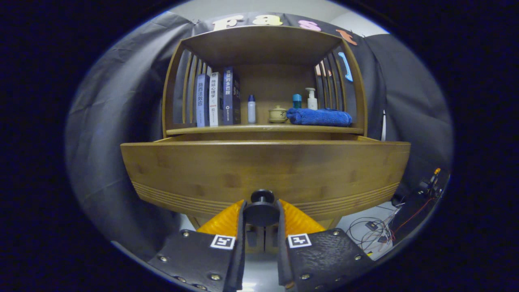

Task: Pull open the drawer, take out the items inside it, and place them on the countertop above the cabinet.

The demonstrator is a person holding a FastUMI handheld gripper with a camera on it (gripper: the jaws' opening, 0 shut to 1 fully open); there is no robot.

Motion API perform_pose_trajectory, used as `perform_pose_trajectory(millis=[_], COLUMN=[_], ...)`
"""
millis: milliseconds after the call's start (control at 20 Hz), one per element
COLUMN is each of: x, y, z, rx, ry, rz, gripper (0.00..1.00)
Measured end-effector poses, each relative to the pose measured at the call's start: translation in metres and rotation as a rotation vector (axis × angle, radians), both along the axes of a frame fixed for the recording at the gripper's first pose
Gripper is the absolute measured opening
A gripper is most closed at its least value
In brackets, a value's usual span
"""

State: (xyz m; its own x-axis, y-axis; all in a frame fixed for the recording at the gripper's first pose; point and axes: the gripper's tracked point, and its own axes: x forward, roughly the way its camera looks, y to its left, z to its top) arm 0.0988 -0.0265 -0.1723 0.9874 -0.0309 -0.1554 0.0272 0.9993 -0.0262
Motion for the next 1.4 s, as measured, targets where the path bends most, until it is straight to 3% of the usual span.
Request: perform_pose_trajectory(millis=[800, 950, 1150, 1400], x=[-0.041, -0.051, -0.054, -0.047], y=[0.002, 0.001, -0.007, 0.003], z=[-0.001, 0.021, 0.053, 0.094], rx=[0.021, 0.045, -0.042, -0.034], ry=[0.034, 0.012, -0.004, 0.027], rz=[0.038, 0.042, 0.019, 0.047], gripper=[0.33, 0.53, 0.87, 0.91])
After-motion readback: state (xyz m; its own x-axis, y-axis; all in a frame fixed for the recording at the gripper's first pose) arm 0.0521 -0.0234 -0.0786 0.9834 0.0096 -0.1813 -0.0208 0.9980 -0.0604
